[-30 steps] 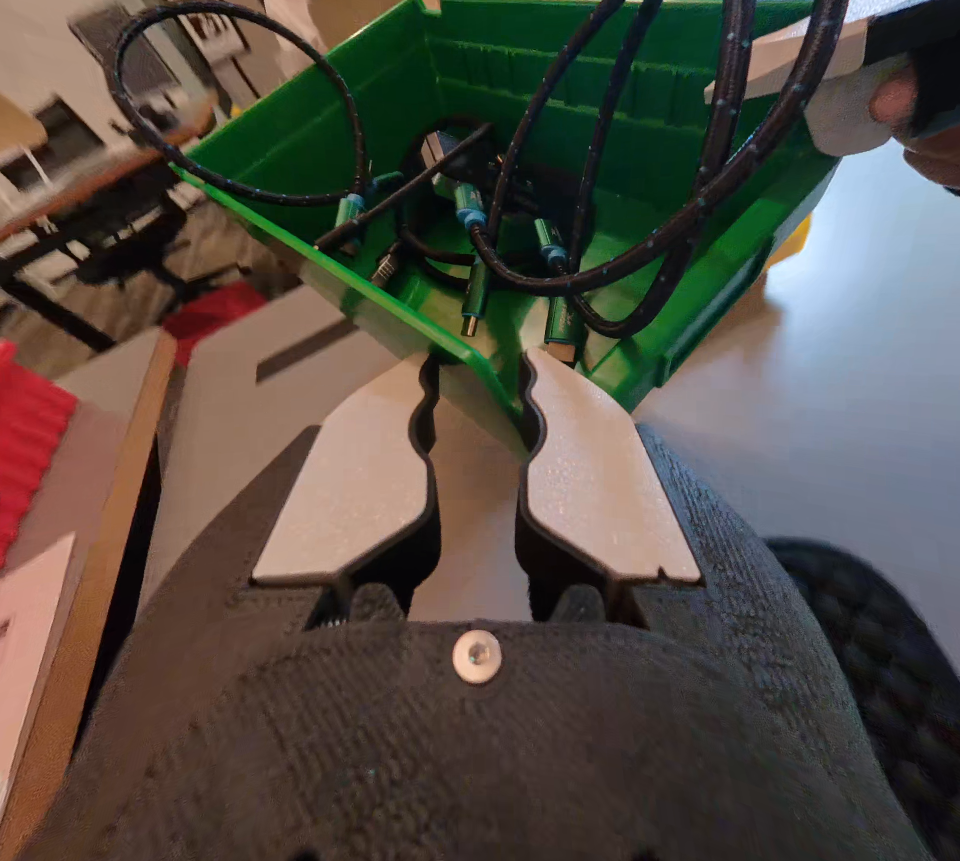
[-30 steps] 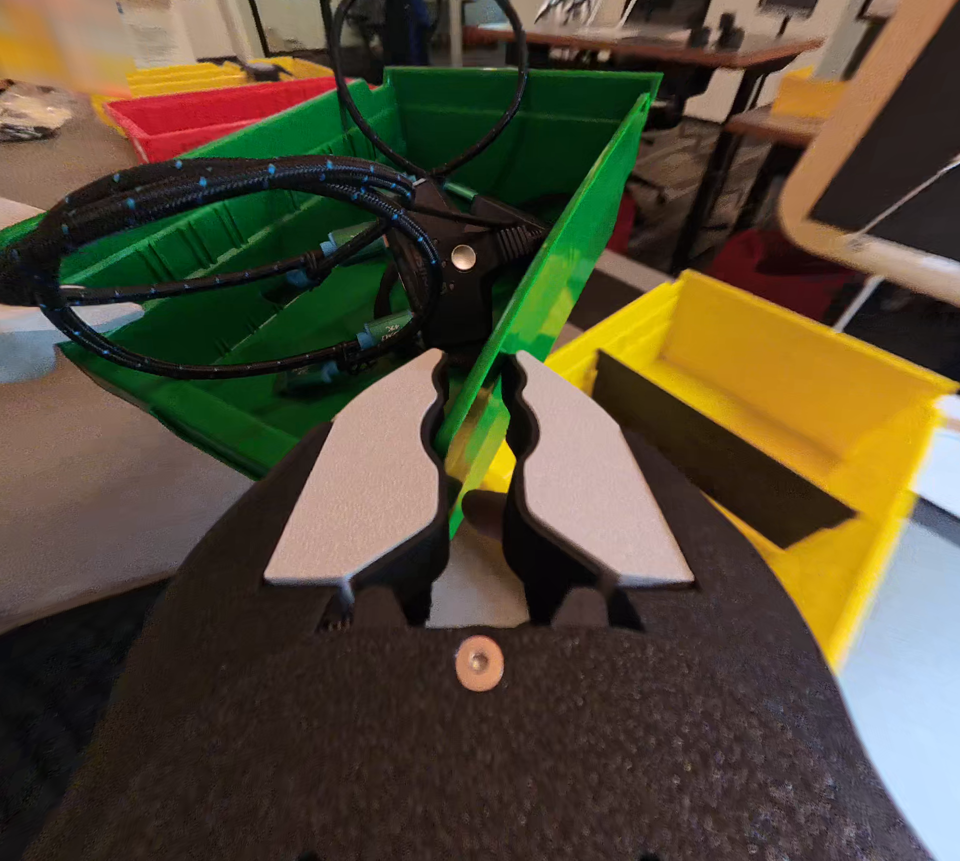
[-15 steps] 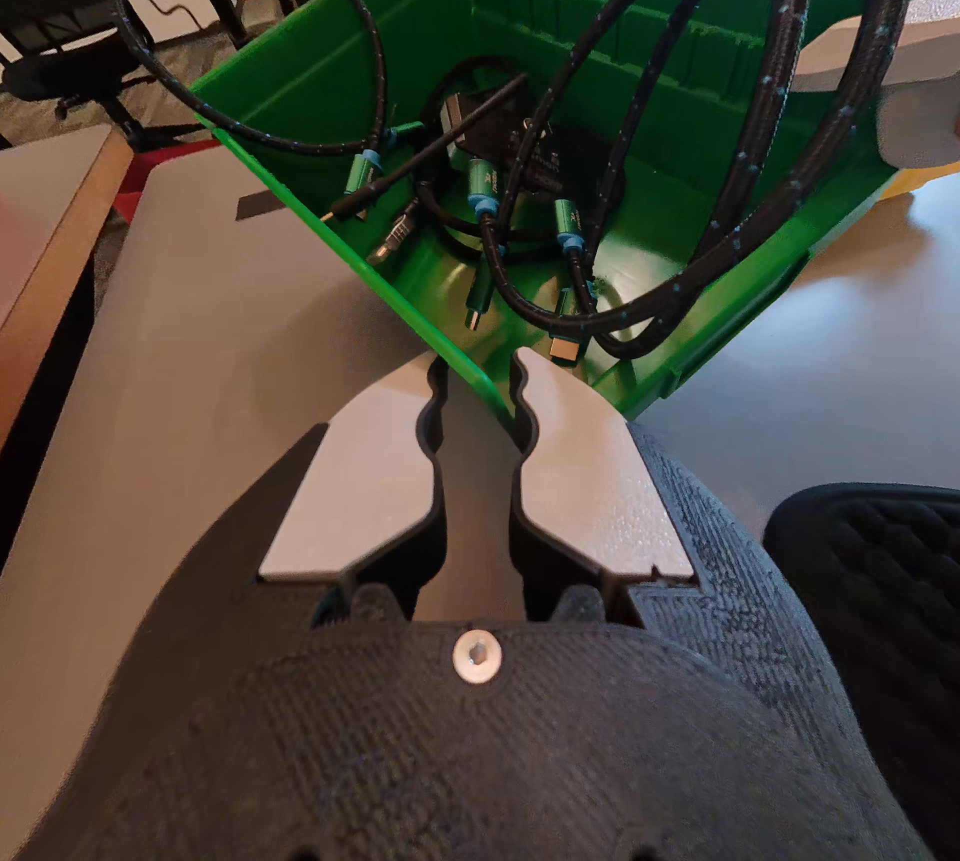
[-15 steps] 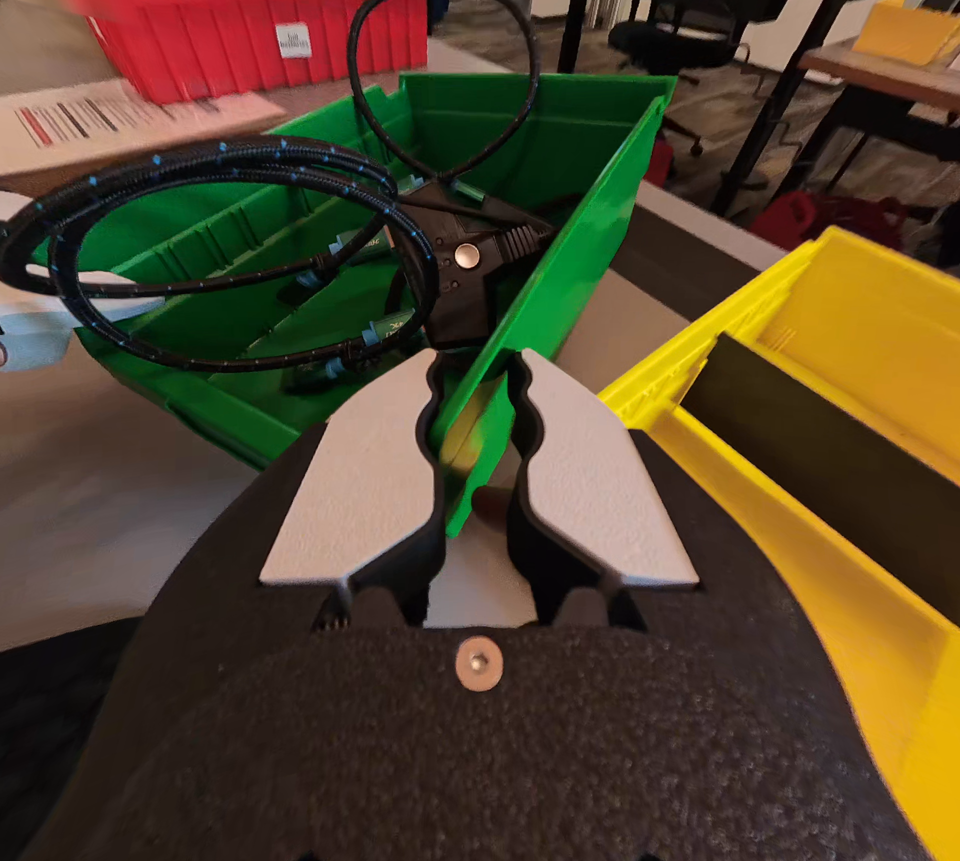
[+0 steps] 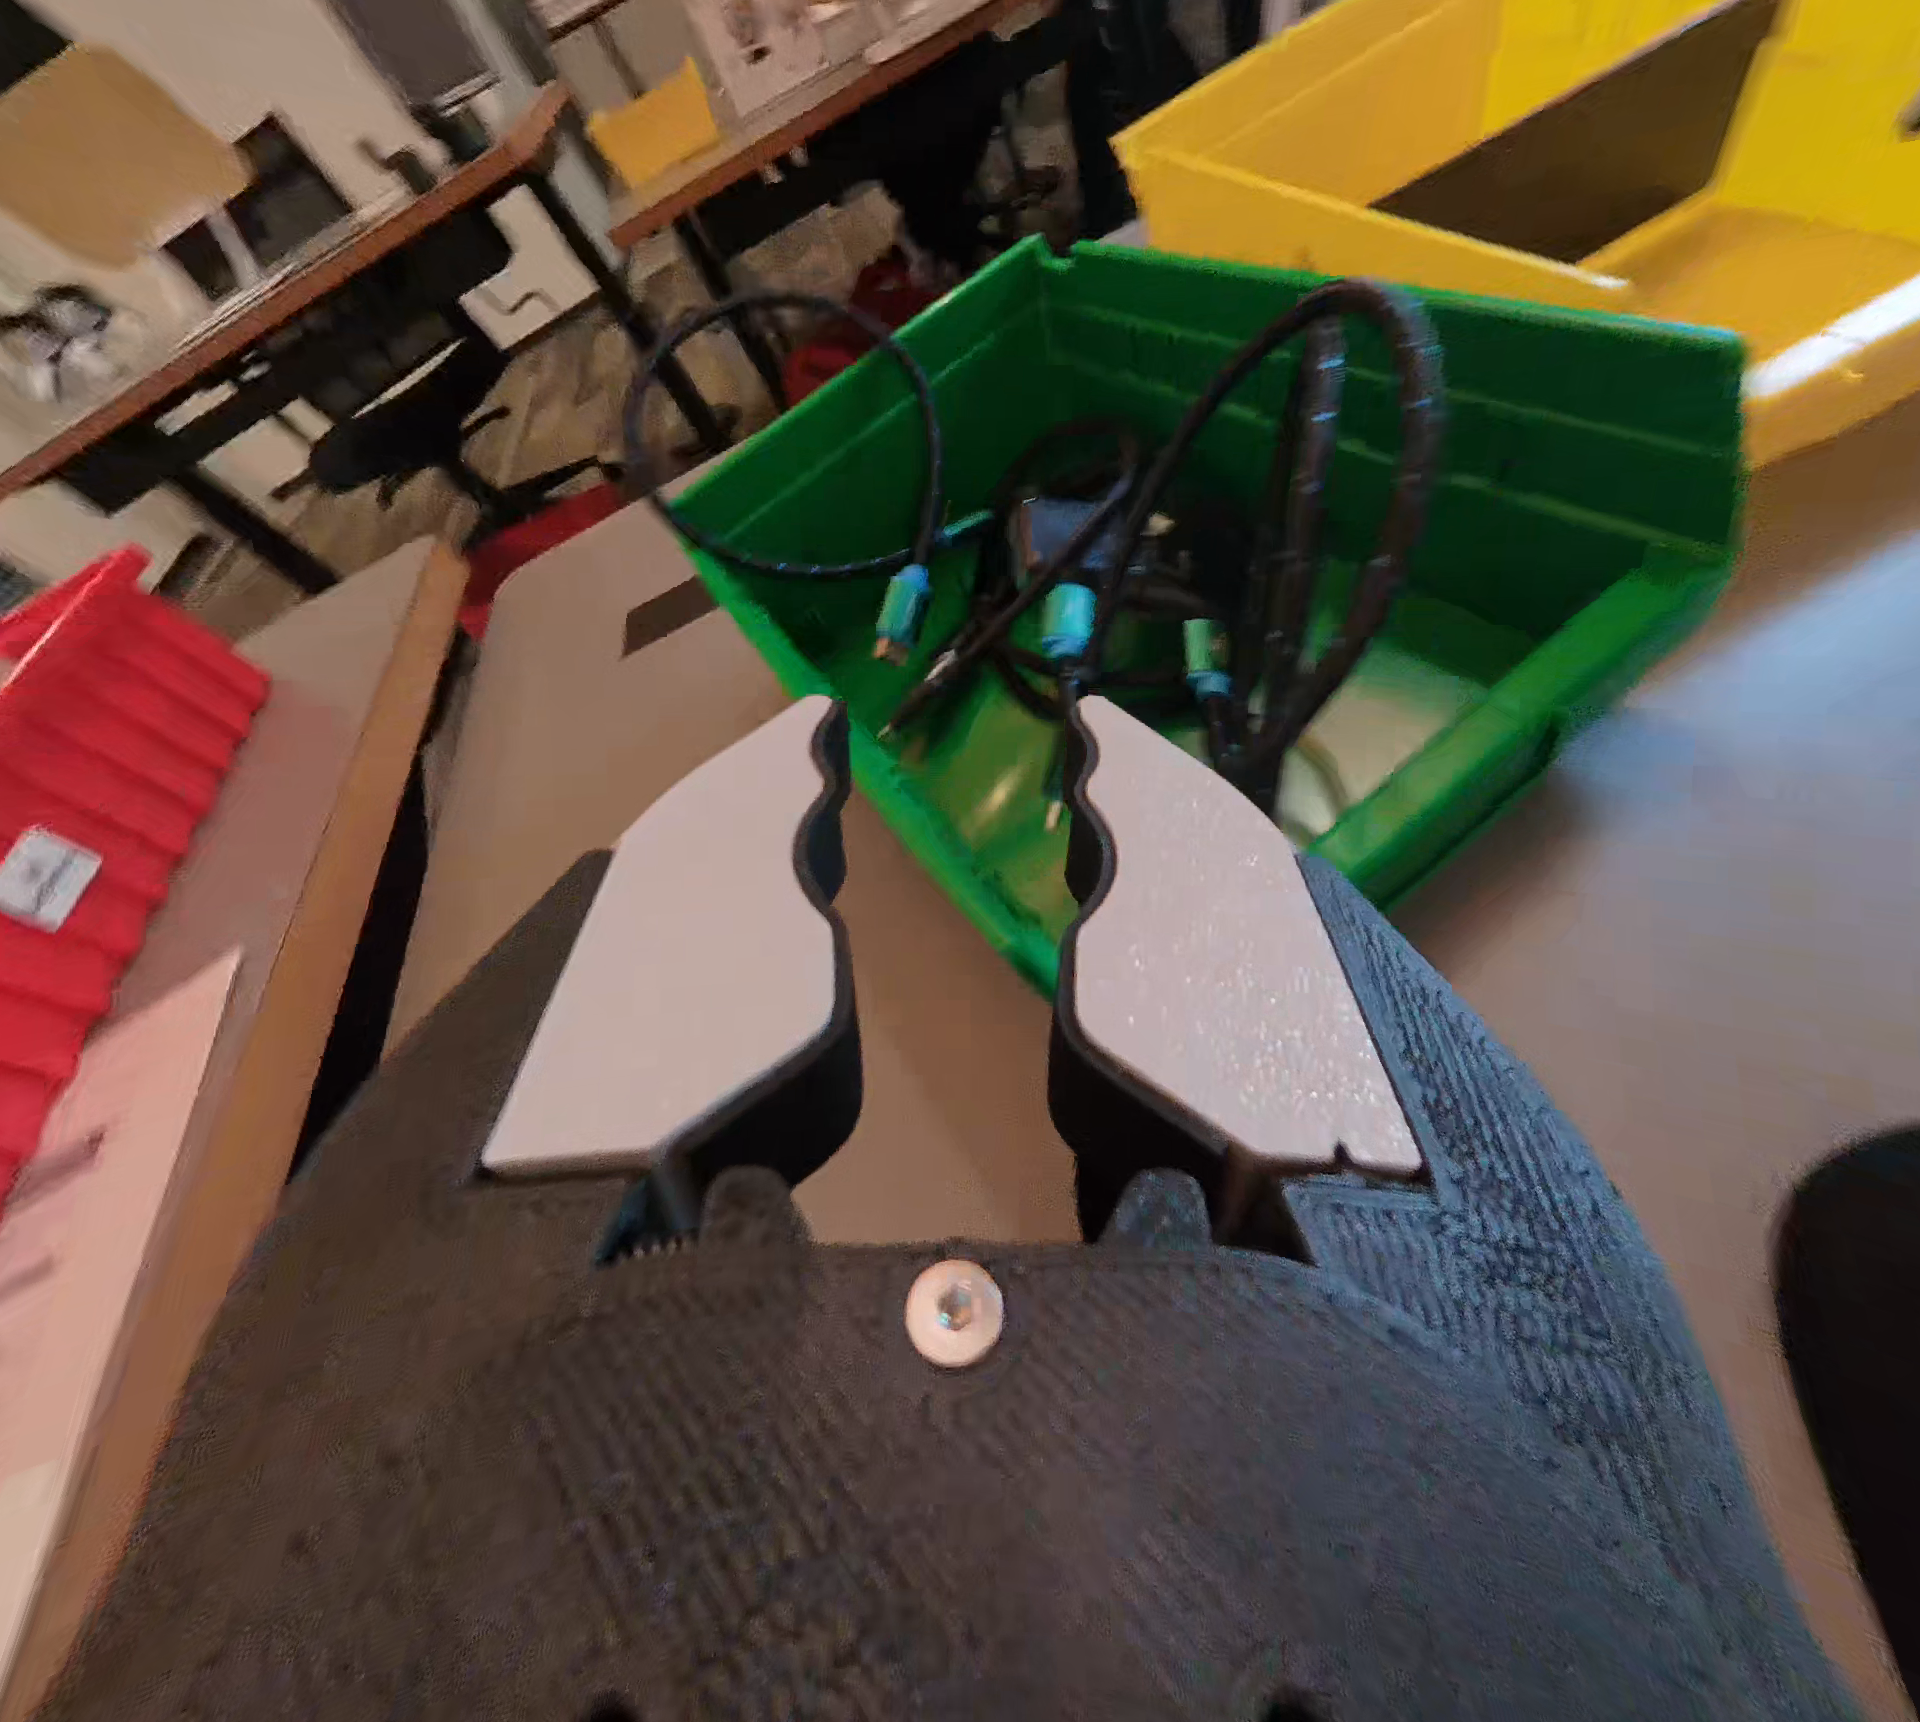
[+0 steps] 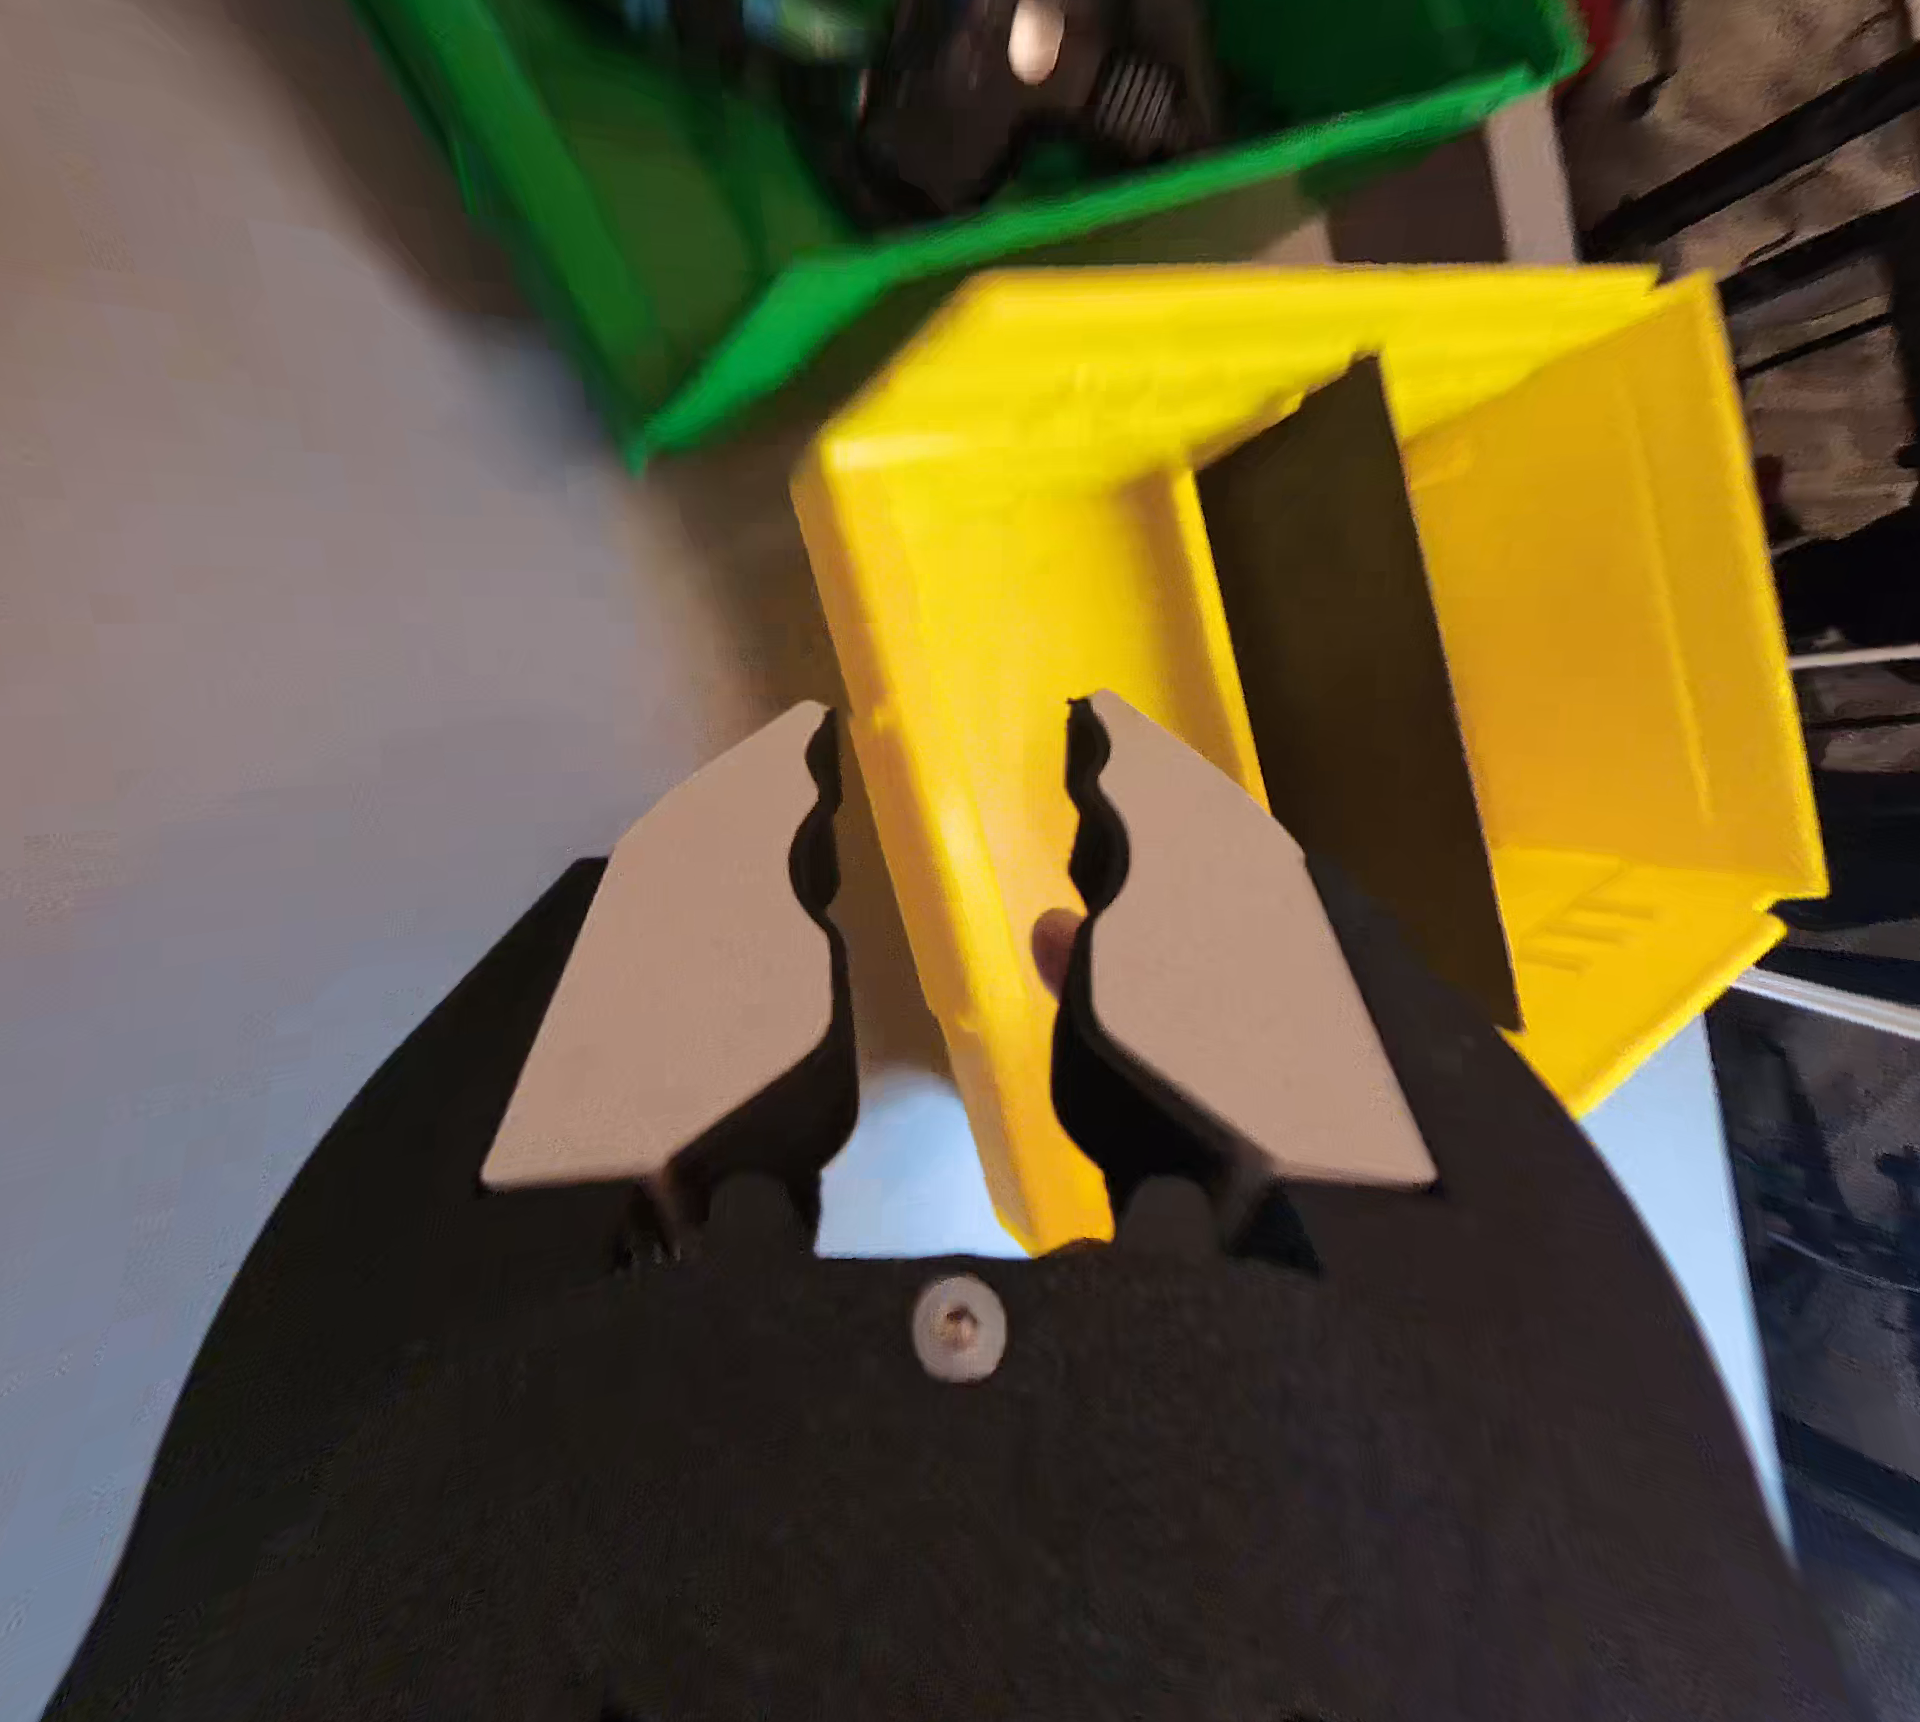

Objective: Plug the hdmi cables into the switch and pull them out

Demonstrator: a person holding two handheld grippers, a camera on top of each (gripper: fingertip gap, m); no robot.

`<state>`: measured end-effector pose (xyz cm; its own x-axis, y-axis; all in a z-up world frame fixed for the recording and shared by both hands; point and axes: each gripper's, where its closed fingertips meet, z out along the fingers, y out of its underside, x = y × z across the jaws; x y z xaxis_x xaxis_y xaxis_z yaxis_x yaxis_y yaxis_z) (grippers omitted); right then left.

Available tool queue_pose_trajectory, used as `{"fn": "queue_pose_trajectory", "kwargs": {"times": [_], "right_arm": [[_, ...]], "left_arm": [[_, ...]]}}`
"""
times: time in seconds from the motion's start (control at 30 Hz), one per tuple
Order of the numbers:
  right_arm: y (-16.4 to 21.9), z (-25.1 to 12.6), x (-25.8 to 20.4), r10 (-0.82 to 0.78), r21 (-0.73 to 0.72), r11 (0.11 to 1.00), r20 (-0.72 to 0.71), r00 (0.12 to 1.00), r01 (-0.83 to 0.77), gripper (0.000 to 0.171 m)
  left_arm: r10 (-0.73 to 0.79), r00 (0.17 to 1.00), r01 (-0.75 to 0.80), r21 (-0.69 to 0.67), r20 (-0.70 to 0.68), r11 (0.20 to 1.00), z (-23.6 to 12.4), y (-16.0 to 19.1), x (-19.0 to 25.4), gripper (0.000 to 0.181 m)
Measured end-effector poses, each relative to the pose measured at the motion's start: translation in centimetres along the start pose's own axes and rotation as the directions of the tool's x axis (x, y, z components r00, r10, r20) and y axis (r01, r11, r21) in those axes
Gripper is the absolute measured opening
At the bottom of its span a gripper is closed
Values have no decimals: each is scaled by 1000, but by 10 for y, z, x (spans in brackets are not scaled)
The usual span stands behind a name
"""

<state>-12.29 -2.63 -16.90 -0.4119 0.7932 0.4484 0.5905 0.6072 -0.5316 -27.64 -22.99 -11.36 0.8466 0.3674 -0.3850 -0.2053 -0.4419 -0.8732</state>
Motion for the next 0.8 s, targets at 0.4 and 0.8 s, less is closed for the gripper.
{"fn": "queue_pose_trajectory", "kwargs": {"times": [0.4,0.8], "right_arm": [[81,42,-6,-189,-210,955,104,976,208,31],[193,-74,-40,-111,-261,961,-40,993,97,32]], "left_arm": [[449,730,-562,-79,-515,823,7,-22,148,37],[528,689,-662,-135,-496,737,6,8,154,46]]}}
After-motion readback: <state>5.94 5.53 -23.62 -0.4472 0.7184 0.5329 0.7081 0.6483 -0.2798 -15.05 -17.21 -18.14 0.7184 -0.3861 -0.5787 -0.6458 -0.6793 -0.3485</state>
